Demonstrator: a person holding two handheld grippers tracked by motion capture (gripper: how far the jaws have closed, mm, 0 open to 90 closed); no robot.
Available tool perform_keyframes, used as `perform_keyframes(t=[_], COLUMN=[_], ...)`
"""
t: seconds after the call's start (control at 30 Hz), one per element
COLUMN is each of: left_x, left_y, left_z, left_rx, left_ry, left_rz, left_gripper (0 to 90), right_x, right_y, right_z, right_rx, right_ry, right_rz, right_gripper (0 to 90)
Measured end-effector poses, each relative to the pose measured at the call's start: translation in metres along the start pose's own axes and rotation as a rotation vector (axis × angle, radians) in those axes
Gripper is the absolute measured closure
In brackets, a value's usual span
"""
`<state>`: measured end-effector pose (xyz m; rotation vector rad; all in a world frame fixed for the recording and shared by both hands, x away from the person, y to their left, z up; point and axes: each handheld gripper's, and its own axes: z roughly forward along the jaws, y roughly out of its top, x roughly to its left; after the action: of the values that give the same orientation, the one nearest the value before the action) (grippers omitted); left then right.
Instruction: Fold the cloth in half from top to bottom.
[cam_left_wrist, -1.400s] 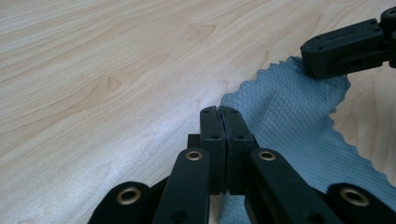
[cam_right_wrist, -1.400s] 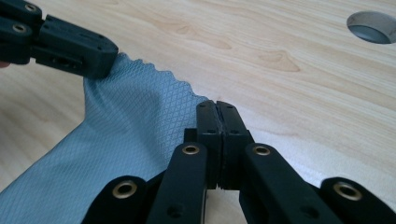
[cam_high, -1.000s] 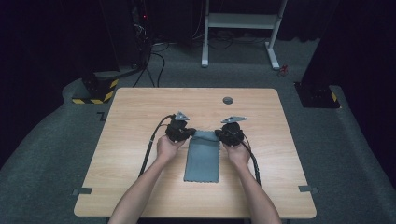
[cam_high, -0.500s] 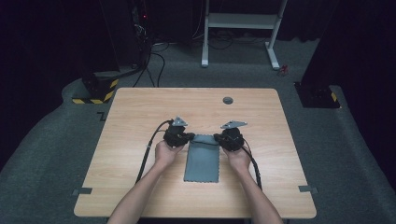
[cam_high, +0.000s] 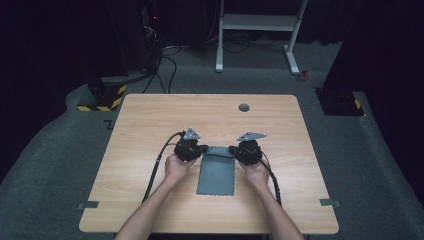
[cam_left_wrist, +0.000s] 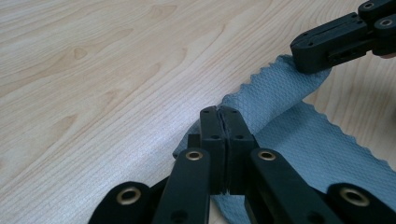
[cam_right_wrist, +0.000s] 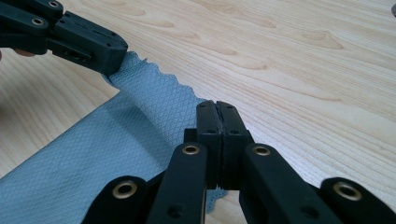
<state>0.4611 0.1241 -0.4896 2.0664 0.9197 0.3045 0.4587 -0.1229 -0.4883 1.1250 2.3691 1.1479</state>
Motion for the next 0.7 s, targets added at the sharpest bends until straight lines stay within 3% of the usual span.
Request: perform_keyframes(t=[0.3,0.47,0.7], left_x=[0.000,-0.002,-0.005], left_y=[-0.005,-0.006,-0.013], left_z=[-0.004,-0.007,-0.010], left_rx=[-0.017,-0.023,-0.031], left_ry=[-0.024,-0.028,-0.039], left_rz=[-0.023,-0.011,-0.041], left_gripper=[88.9,88.8,88.9], right_x=[0.004,0.006,0.009], right_y=[-0.005,-0.006,-0.009], right_z=[-0.003,-0.007,-0.011], right_rx=[-0.005,-0.010,-0.021], right_ry=[0.015,0.023,0.043], right_rz=[-0.009,-0.010,-0.021], right_gripper=[89.5,89.5,89.5])
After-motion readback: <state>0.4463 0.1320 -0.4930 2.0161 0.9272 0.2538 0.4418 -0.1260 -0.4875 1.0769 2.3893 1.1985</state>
